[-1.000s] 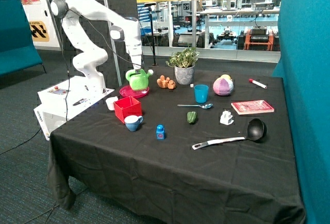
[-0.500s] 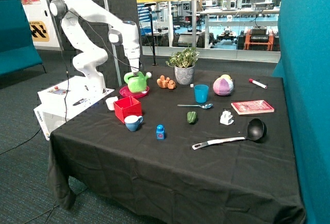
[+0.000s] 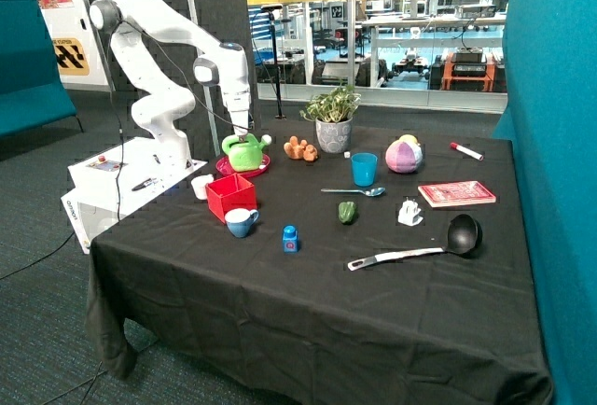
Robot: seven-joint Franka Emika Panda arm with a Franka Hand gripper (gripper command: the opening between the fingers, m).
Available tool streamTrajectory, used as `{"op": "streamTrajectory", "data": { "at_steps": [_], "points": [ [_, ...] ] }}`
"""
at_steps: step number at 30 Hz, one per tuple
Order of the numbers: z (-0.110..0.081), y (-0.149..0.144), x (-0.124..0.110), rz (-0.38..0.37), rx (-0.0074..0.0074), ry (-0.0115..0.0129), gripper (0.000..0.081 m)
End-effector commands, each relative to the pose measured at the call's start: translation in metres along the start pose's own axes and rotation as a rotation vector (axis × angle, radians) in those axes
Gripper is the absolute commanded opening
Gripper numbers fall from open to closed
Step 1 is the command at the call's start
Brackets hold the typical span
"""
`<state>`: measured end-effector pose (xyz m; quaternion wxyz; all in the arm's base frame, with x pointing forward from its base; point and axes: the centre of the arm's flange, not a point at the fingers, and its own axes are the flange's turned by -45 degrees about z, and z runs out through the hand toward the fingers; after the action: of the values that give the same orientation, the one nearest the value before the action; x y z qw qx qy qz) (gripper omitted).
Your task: Water the pot plant and put the can on the plate
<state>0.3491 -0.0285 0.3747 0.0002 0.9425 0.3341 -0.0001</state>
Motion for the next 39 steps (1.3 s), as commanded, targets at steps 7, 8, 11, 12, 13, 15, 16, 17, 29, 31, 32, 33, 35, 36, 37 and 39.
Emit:
{"op": "streamTrajectory", "data": {
  "at_steps": [7,8,11,12,13,15,16,17,29,31,32,33,35,36,37,39],
  "points": [
    [0.001,0.0,0.001,-0.005,0.0004,0.0004,0.0257],
    [0.001,0.0,0.001,-0.006,0.0004,0.0004,0.0357],
    [0.001,0.0,0.002,-0.007,0.0004,0.0004,0.054],
    [0.001,0.0,0.002,-0.007,0.0004,0.0004,0.0601],
    [0.001,0.0,0.003,-0.008,0.0004,0.0004,0.0656],
    [0.001,0.0,0.003,-0.008,0.0004,0.0004,0.0695],
    [0.001,0.0,0.004,-0.009,0.0004,0.0004,0.0733],
    [0.001,0.0,0.005,-0.01,0.0004,0.0004,0.0757],
    [0.001,-0.002,0.006,-0.015,0.0004,0.0004,0.0805],
    [0.001,-0.003,0.006,-0.017,0.0004,0.0004,0.0807],
    [0.001,-0.003,0.006,-0.018,0.0004,0.0004,0.0808],
    [0.0,-0.003,0.006,-0.02,0.0004,0.0004,0.0808],
    [-0.001,-0.003,0.007,-0.019,0.0004,0.0004,0.0802],
    [-0.002,-0.002,0.007,-0.022,0.0004,0.0004,0.0805],
    [-0.004,-0.002,0.008,-0.023,0.0004,0.0004,0.0807],
    [-0.008,-0.001,0.01,-0.025,0.0004,0.0004,0.0808]
  ]
}}
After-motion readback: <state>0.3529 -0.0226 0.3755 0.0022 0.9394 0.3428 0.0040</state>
